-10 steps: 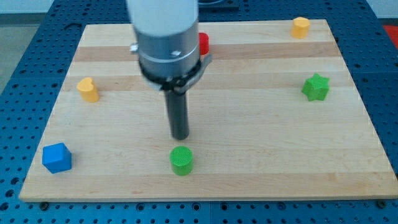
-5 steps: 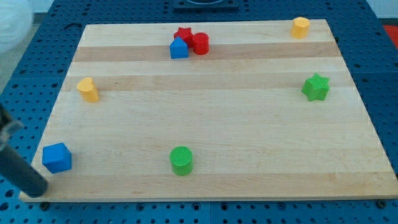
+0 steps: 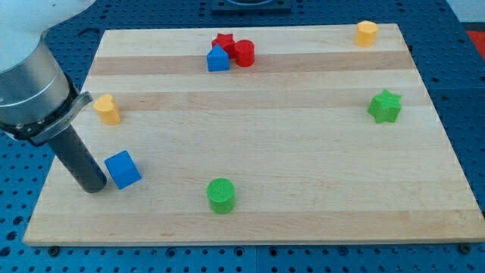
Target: Move the blue cube below the red circle
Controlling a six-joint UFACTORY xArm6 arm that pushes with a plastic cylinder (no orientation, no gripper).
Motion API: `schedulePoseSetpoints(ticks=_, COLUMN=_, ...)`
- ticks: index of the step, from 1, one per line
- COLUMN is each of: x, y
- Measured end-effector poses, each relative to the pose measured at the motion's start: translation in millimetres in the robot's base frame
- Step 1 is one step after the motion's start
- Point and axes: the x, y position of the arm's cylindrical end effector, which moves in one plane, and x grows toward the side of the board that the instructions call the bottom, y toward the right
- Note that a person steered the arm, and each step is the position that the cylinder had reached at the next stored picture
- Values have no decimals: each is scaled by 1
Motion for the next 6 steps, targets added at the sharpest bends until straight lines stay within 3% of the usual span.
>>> schedulePoseSetpoints(ticks=2, x=-55, y=33)
schedulePoseSetpoints(ticks=4, x=1, y=-25)
schedulePoseSetpoints(ticks=5, x=13, y=-14)
schedulePoseSetpoints(ticks=6, x=-10, y=19)
